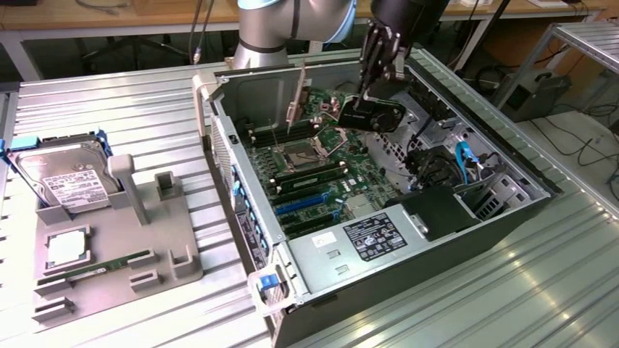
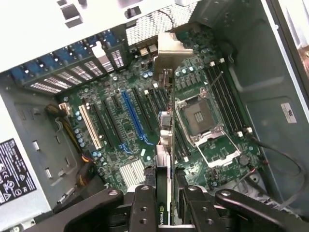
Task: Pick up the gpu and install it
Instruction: 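Insert the gpu into the slot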
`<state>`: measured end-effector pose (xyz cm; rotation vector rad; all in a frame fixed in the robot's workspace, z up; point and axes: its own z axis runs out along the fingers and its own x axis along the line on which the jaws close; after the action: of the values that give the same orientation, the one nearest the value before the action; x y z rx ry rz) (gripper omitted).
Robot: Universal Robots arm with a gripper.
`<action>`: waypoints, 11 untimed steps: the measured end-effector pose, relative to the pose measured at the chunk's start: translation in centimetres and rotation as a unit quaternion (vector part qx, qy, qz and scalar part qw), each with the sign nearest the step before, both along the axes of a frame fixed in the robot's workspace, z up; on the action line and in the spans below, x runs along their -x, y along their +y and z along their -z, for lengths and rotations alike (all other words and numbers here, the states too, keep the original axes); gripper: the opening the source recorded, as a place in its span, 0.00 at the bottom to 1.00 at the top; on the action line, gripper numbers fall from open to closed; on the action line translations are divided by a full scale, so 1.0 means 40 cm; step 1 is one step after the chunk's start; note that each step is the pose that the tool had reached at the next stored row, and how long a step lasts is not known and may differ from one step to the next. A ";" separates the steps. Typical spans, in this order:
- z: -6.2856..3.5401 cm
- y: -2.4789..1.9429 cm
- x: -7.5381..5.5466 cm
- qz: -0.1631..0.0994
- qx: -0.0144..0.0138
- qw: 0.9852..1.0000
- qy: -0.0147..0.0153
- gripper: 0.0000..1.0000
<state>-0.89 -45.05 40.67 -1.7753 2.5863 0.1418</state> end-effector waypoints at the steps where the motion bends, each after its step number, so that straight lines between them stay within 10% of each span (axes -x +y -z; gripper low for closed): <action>1: 0.001 0.000 0.000 -0.011 0.000 1.000 0.000 0.26; 11: 0.012 0.000 0.000 -0.124 -0.002 0.992 0.000 0.26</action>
<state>-0.89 -45.06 40.17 -2.0871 2.3535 0.1445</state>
